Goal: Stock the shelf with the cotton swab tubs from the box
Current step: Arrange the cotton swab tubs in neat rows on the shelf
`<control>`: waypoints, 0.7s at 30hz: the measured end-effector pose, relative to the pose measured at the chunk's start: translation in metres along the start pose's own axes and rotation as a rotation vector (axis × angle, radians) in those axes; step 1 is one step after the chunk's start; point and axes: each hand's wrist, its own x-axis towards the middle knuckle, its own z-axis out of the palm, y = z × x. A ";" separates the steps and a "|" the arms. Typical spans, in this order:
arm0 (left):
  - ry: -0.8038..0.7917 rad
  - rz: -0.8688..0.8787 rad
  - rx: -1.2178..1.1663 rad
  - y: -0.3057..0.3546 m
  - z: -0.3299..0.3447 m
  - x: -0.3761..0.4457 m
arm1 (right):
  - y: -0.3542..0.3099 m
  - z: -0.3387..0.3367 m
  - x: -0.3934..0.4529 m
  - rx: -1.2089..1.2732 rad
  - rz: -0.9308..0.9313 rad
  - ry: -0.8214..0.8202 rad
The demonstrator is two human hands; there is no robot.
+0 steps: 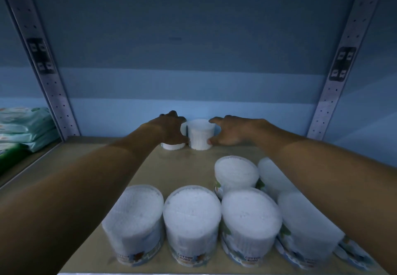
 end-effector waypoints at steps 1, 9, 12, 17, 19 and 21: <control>-0.003 -0.004 -0.001 -0.002 0.001 0.005 | -0.003 0.001 0.007 0.007 0.000 -0.002; -0.034 -0.007 0.003 -0.008 0.009 0.030 | -0.022 0.003 0.049 0.010 -0.004 0.009; -0.022 0.000 -0.003 -0.008 0.011 0.036 | -0.027 0.006 0.058 0.011 -0.020 0.003; 0.013 -0.005 -0.056 -0.012 0.011 0.041 | -0.030 0.010 0.066 -0.004 -0.032 0.007; 0.031 -0.012 -0.085 -0.016 0.013 0.044 | -0.029 0.011 0.067 -0.012 -0.031 0.008; 0.043 -0.017 -0.124 -0.019 0.015 0.047 | -0.028 0.013 0.069 -0.014 -0.028 0.017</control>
